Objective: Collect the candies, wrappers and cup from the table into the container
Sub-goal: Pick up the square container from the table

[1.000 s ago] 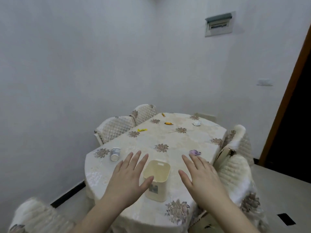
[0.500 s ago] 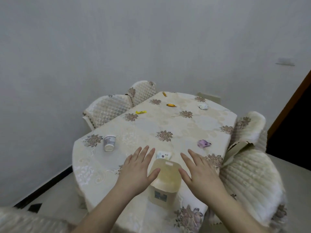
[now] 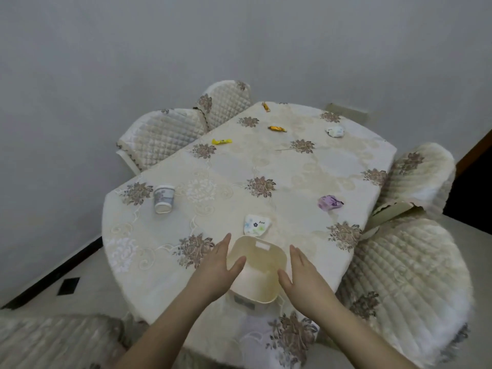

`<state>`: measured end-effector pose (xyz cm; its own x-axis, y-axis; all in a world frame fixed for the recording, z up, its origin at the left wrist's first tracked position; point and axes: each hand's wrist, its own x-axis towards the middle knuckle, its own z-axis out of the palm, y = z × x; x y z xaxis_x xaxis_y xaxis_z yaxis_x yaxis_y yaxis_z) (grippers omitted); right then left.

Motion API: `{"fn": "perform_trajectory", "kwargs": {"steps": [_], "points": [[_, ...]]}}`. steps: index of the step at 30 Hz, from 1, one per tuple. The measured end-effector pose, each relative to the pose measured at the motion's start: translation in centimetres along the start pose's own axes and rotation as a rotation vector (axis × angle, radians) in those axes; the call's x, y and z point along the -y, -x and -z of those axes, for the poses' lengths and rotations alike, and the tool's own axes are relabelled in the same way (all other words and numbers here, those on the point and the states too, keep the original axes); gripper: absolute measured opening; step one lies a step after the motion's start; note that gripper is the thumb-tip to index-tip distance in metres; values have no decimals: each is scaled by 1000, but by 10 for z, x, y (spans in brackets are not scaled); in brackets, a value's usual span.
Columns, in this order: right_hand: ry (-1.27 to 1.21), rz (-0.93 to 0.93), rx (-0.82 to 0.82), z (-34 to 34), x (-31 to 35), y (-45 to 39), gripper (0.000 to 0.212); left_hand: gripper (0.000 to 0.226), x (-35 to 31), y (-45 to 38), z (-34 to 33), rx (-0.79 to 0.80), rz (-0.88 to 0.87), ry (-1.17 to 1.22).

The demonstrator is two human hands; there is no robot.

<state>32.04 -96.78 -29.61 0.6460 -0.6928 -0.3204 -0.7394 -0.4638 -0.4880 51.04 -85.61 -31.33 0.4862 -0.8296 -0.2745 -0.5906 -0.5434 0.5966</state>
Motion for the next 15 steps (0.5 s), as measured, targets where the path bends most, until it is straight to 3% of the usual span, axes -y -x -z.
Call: {"fn": "perform_trajectory", "kwargs": {"steps": [3, 5, 7, 10, 15], "points": [[-192, -48, 104, -4, -5, -9, 45, 75, -1, -4, -6, 2, 176, 203], [-243, -48, 135, -5, -5, -12, 36, 60, -1, -3, -10, -4, 221, 246], [-304, -53, 170, -7, -4, -13, 46, 44, -3, -1, -14, -29, 218, 264], [-343, -57, 189, -10, -4, -17, 59, 40, -3, 5, -18, -85, 228, 299], [-380, -60, 171, -11, -6, -23, 59, 31, 1, 11, -18, -123, 333, 405]]}}
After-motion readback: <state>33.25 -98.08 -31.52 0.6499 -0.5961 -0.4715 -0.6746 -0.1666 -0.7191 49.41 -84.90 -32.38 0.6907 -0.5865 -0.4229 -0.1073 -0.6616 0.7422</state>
